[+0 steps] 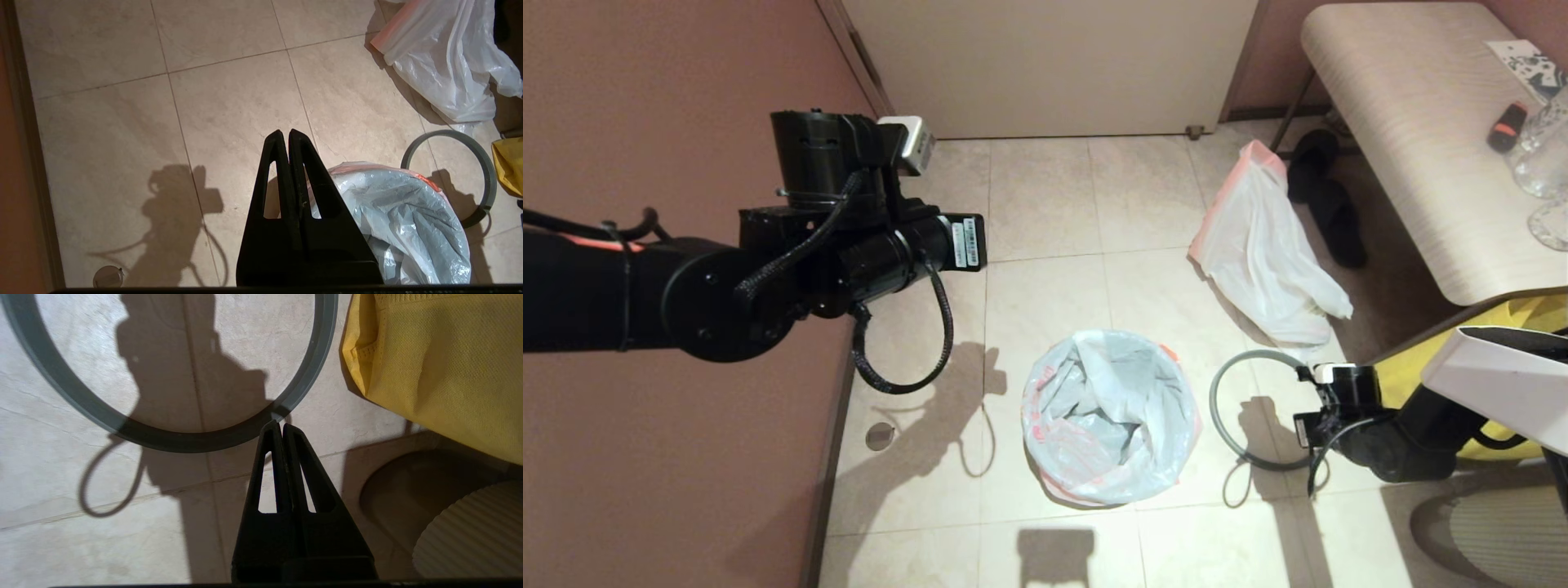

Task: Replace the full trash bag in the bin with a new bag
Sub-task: Place the trash can ring on the trash can

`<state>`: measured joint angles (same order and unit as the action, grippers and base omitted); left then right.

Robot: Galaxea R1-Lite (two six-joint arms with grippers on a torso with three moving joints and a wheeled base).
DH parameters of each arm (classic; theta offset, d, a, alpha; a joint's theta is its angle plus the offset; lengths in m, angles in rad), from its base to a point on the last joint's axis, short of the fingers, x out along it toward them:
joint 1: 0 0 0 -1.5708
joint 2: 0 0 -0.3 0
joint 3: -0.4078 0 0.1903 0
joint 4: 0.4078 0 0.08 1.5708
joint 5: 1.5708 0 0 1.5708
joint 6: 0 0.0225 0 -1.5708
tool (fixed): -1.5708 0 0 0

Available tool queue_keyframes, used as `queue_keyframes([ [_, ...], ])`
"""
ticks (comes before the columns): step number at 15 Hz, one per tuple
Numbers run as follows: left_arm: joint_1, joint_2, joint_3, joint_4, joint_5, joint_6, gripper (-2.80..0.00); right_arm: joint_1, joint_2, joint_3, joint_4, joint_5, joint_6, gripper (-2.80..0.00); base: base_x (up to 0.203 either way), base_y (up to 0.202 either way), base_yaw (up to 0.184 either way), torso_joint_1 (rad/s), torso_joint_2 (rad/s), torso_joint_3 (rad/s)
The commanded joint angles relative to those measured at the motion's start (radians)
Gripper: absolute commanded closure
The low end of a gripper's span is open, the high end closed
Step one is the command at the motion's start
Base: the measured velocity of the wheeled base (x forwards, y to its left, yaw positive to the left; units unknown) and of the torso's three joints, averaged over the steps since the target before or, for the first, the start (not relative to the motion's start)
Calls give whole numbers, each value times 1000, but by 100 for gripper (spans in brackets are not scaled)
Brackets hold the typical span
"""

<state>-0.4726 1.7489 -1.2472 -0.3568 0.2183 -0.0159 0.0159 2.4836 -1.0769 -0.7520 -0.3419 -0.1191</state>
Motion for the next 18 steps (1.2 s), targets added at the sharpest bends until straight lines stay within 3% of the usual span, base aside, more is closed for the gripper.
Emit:
queue_keyframes([
  [1, 10, -27, -4, -4, 2, 0, 0, -31, 88, -56, -1, -4, -72, 0, 0, 0, 0, 0, 0, 0],
  [3, 14, -40, -4, -4, 1, 1, 0, -72, 120, -87, 7, 14, -156, 0, 0, 0, 0, 0, 0, 0],
  [7, 11, -17, 0, -2, -4, -1, 0, -162, 216, -266, 29, 59, -164, 0, 0, 0, 0, 0, 0, 0],
  [8, 5, -9, 3, -1, -30, -4, 0, -173, 244, -327, 47, 65, -165, 0, 0, 0, 0, 0, 0, 0],
  [11, -5, 23, 8, -1, -43, -4, 0, -204, 328, -539, 180, 85, -165, 0, 0, 0, 0, 0, 0, 0],
  [12, -9, 45, 7, -3, -40, -2, 0, -213, 358, -609, 243, 95, -158, -280, 0, 0, 0, 0, 0, 0],
  [15, -33, 59, 11, -4, -32, -2, 0, -225, 447, -801, 414, 133, -86, -280, 0, 0, 0, 0, 0, 0],
  [18, -55, 47, 24, -9, -31, -3, 0, -229, 508, -867, 474, 171, -71, -280, 0, 0, 0, 0, 0, 0],
])
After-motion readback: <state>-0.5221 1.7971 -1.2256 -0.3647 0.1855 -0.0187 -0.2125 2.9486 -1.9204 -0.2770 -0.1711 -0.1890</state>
